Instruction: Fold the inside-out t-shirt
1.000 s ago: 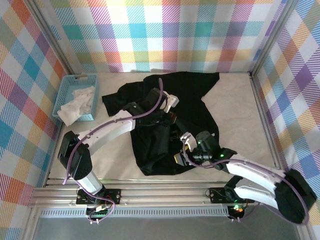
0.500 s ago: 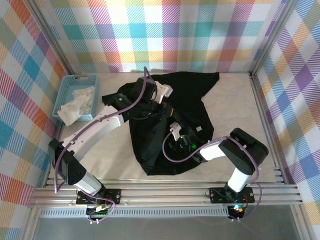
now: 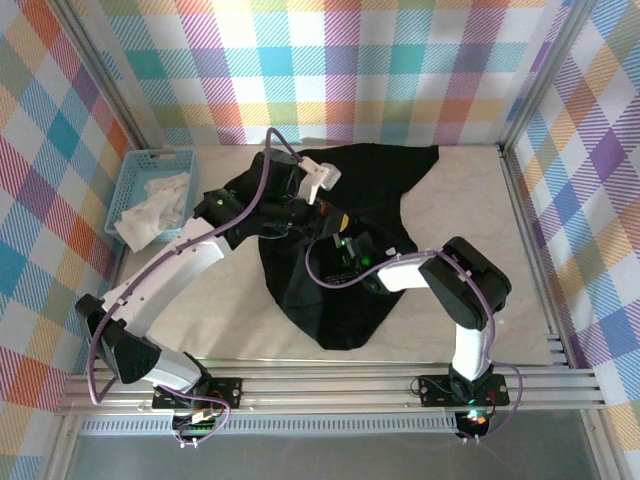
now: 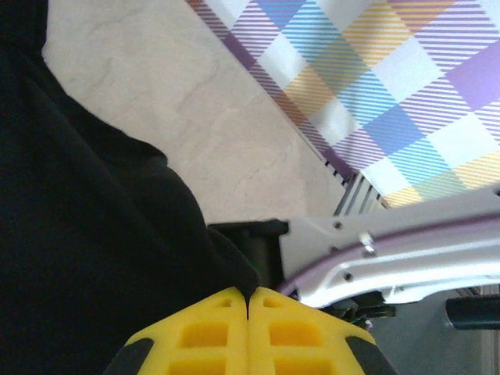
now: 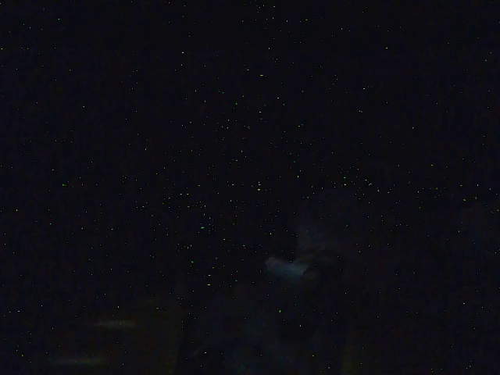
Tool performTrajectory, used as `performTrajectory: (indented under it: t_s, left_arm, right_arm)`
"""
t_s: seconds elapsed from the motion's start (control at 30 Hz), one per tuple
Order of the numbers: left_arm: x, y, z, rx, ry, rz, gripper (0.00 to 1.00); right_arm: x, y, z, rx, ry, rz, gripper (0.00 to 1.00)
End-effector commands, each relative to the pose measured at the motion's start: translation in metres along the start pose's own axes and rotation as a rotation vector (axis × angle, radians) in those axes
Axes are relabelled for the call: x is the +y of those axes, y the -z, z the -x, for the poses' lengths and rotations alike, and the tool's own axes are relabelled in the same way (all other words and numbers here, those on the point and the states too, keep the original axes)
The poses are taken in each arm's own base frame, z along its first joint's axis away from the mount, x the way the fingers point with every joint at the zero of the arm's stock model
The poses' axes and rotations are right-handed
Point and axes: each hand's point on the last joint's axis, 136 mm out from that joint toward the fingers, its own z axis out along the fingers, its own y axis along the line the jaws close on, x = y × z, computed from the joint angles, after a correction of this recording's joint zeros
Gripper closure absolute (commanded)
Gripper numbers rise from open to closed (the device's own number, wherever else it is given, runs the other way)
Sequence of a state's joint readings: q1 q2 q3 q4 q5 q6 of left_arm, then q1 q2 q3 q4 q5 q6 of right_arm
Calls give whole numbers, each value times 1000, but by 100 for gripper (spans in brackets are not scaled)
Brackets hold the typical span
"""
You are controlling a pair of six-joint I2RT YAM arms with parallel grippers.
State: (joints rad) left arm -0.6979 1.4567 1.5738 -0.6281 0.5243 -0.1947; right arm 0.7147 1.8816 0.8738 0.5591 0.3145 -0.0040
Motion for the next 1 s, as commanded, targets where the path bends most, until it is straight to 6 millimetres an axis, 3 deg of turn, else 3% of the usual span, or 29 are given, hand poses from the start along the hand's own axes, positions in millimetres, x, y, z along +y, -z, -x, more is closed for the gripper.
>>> performTrajectory:
  t_s: [0.0, 0.33, 0.47, 0.53, 0.77, 0.97]
  left_arm:
    - [-47, 39, 24, -108, -86, -124, 100]
    - [-67, 62, 40, -180, -145, -130, 100]
    - [-38, 64, 44, -203, -147, 54, 100]
    - [-33, 62, 42, -197, -145, 73, 100]
    - [-88, 76, 54, -252, -189, -167, 100]
    - [-137, 104, 67, -298, -263, -290, 100]
  right_arm:
    - [-13, -15, -4, 78, -54, -21, 48]
    - [-20, -25, 1, 172, -114, -6, 42]
    - [-3, -12, 19, 112, -97, 127, 39]
    - [-8, -9, 19, 135, -105, 117, 38]
    - [-31, -30, -7, 336, -75, -42, 32]
    - [-37, -44, -8, 409, -66, -84, 26]
